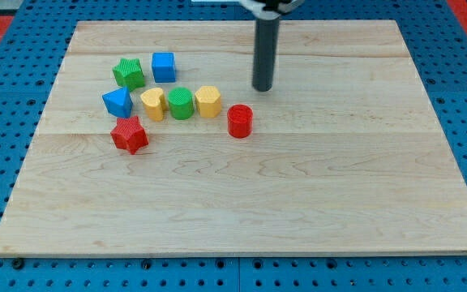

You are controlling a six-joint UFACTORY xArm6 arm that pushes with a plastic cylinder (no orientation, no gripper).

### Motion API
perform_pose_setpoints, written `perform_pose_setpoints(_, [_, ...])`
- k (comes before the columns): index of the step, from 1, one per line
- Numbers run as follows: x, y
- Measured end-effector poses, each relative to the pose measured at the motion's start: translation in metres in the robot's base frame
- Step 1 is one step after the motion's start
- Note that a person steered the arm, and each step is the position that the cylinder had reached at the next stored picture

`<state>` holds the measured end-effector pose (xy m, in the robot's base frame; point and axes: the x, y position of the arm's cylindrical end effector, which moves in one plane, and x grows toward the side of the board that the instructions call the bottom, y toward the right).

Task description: Move the red circle diagonally bottom right to the yellow hexagon

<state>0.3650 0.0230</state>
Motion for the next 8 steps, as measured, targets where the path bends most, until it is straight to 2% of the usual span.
perform_pose_setpoints(1, [0.045,-0.033])
perform_pose_setpoints(2, [0.095,-0.031])
perform_pose_setpoints(3, [0.072,-0.016])
perform_pose_setpoints(4, [-0.007,0.053])
perform_pose_setpoints(5, [-0.102,0.0])
perform_pose_setpoints(6, [-0.163,-0.092])
perform_pose_setpoints(7, [-0.153,-0.173])
perform_pose_setpoints(8, [-0.099,-0.172])
